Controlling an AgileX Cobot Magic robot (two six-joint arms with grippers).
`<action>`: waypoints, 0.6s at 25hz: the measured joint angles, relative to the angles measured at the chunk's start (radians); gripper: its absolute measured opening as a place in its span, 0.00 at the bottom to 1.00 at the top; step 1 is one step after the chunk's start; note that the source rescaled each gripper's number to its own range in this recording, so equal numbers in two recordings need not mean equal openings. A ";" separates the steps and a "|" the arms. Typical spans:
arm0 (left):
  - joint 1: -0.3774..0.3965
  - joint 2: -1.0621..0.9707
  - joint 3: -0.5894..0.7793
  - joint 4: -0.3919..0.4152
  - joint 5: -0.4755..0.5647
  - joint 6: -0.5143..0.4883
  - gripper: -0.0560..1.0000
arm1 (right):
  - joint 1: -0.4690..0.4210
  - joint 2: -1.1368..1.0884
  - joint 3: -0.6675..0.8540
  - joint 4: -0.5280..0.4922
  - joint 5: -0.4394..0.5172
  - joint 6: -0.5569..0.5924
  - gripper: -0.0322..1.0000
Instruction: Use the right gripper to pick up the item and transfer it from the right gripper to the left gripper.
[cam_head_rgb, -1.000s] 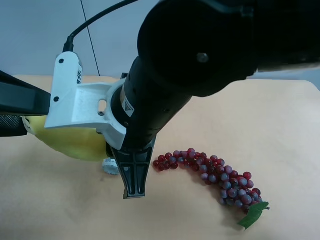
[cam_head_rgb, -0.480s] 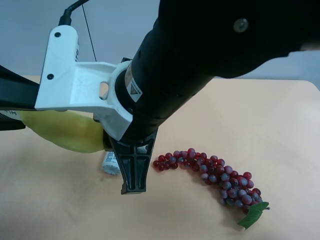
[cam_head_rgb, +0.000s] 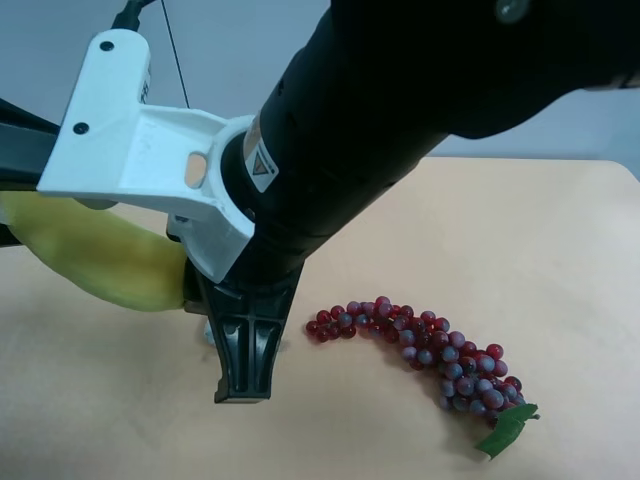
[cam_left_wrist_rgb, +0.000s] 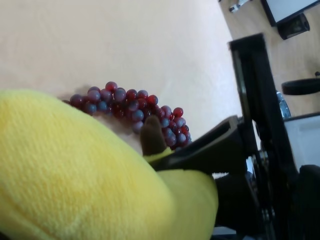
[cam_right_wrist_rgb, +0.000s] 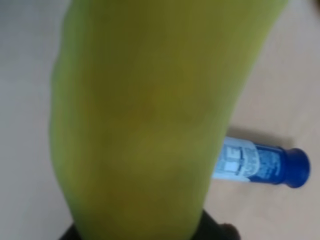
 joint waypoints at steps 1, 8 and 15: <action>0.000 0.000 0.000 -0.005 -0.002 0.004 1.00 | 0.000 0.000 0.000 0.013 -0.008 -0.007 0.03; 0.000 0.000 0.000 -0.019 -0.006 0.012 0.96 | 0.000 0.000 0.000 0.055 -0.038 -0.024 0.03; 0.000 0.000 0.000 -0.019 -0.007 0.015 0.37 | 0.000 0.000 0.000 0.063 -0.038 -0.027 0.03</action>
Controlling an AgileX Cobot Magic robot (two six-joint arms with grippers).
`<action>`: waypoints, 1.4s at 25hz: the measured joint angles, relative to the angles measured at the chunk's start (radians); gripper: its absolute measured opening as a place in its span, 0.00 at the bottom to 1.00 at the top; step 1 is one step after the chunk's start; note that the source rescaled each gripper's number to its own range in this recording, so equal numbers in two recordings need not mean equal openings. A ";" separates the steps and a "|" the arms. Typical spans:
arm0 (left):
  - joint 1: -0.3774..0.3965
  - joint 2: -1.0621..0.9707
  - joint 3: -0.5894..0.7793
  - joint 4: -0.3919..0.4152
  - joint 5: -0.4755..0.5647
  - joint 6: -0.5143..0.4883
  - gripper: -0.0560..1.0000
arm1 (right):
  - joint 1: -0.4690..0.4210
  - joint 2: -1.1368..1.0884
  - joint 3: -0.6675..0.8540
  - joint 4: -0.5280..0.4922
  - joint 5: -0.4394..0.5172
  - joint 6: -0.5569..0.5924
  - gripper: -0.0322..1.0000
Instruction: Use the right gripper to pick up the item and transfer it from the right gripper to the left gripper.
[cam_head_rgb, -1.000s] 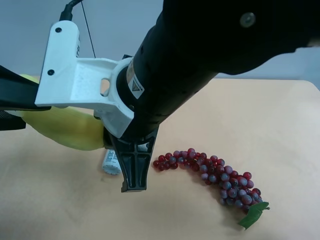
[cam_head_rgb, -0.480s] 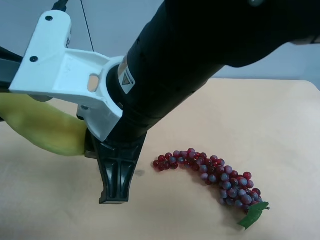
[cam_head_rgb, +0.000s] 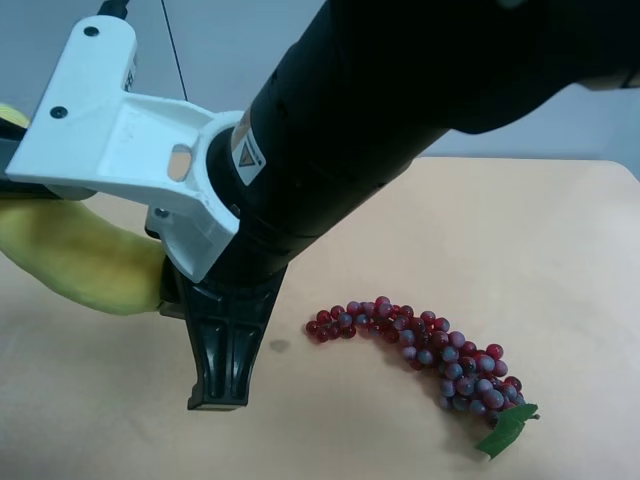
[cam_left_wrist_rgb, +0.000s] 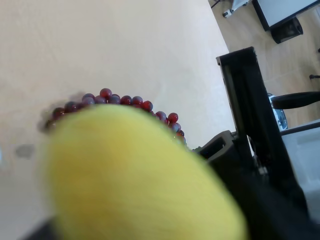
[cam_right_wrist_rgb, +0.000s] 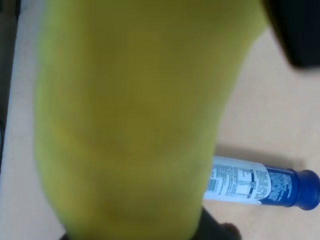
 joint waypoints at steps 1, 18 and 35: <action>0.000 0.000 0.000 0.000 0.000 0.000 0.24 | 0.000 0.000 0.000 0.000 0.000 0.000 0.03; 0.000 0.000 0.000 -0.001 0.008 0.001 0.06 | 0.000 -0.001 0.000 0.003 0.020 0.003 0.98; 0.000 0.000 0.000 -0.001 0.016 0.001 0.06 | 0.000 -0.310 0.000 -0.225 0.457 0.378 1.00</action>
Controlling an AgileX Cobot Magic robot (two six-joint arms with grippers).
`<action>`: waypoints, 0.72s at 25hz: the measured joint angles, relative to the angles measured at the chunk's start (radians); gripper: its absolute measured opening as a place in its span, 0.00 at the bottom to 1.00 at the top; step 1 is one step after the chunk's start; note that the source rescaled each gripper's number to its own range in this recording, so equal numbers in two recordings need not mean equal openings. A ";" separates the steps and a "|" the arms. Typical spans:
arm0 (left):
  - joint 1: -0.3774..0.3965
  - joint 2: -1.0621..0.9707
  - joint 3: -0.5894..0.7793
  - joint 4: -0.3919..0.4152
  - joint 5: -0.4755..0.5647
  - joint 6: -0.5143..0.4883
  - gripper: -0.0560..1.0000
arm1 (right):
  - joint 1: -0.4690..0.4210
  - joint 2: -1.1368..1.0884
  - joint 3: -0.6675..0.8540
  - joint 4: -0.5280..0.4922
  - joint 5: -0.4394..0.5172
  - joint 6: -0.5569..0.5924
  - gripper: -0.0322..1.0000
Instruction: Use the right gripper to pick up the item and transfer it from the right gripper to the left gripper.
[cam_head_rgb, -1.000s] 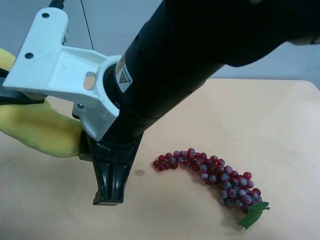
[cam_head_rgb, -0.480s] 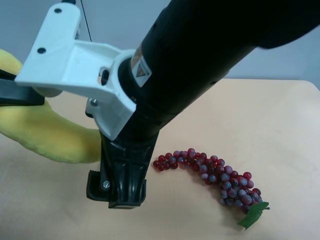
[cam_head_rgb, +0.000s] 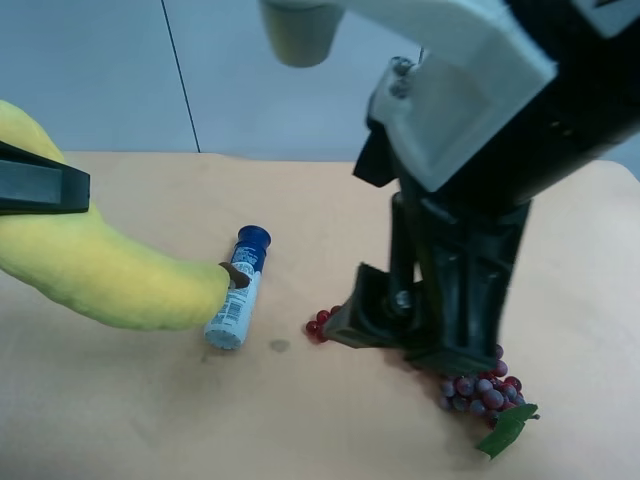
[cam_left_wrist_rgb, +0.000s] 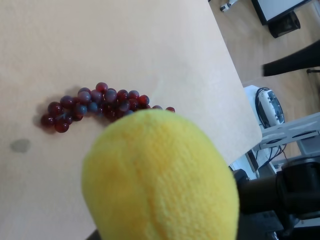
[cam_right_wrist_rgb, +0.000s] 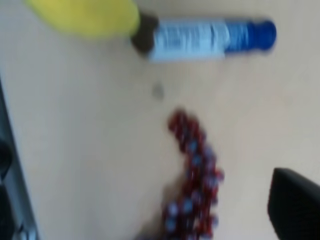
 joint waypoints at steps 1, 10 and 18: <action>0.000 0.000 0.000 0.000 0.000 0.000 0.06 | 0.000 -0.019 0.000 -0.003 0.035 0.020 1.00; 0.000 0.000 0.000 -0.006 0.032 0.000 0.06 | 0.000 -0.225 0.068 -0.009 0.096 0.165 1.00; 0.000 0.000 0.000 -0.006 0.037 0.000 0.06 | 0.000 -0.488 0.344 -0.009 0.105 0.279 1.00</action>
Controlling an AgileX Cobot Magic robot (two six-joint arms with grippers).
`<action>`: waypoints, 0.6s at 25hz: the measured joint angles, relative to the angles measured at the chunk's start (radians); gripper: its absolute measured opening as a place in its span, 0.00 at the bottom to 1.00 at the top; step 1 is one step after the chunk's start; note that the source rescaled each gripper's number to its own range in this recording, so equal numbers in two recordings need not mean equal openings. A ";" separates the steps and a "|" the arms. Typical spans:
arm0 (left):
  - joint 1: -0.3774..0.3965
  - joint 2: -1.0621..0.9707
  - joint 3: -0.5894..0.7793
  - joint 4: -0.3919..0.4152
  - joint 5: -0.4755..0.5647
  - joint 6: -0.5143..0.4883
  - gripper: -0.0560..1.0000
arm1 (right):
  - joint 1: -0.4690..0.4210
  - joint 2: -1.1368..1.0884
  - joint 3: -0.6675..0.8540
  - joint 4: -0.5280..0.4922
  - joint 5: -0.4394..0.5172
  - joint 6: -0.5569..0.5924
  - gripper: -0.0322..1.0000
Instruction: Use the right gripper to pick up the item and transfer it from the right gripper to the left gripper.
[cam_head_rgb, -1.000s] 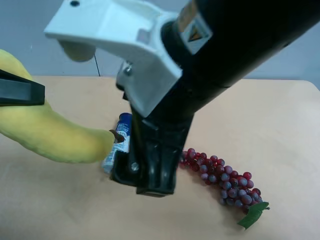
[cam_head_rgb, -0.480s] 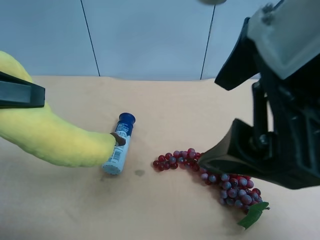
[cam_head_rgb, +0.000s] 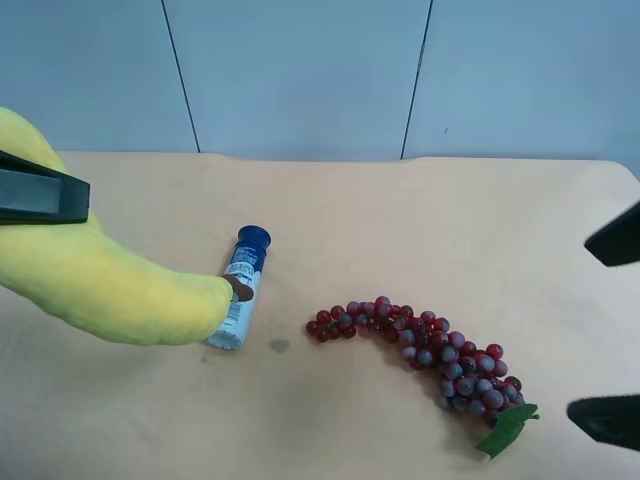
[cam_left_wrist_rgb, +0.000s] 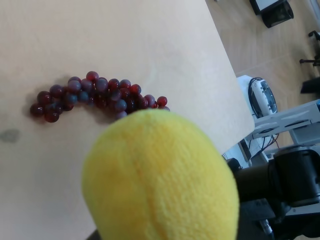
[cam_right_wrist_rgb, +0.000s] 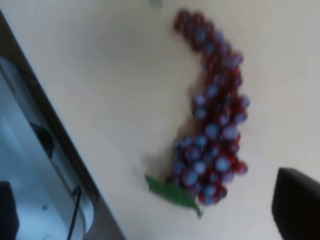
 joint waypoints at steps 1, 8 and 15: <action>0.000 0.000 0.000 0.000 0.000 0.000 0.06 | 0.000 -0.036 0.034 0.000 0.000 0.012 1.00; 0.000 0.000 0.000 0.000 -0.001 -0.001 0.06 | 0.000 -0.288 0.239 -0.003 -0.017 0.067 1.00; 0.000 0.000 0.000 0.000 -0.014 -0.001 0.06 | 0.000 -0.499 0.338 -0.003 -0.091 0.074 1.00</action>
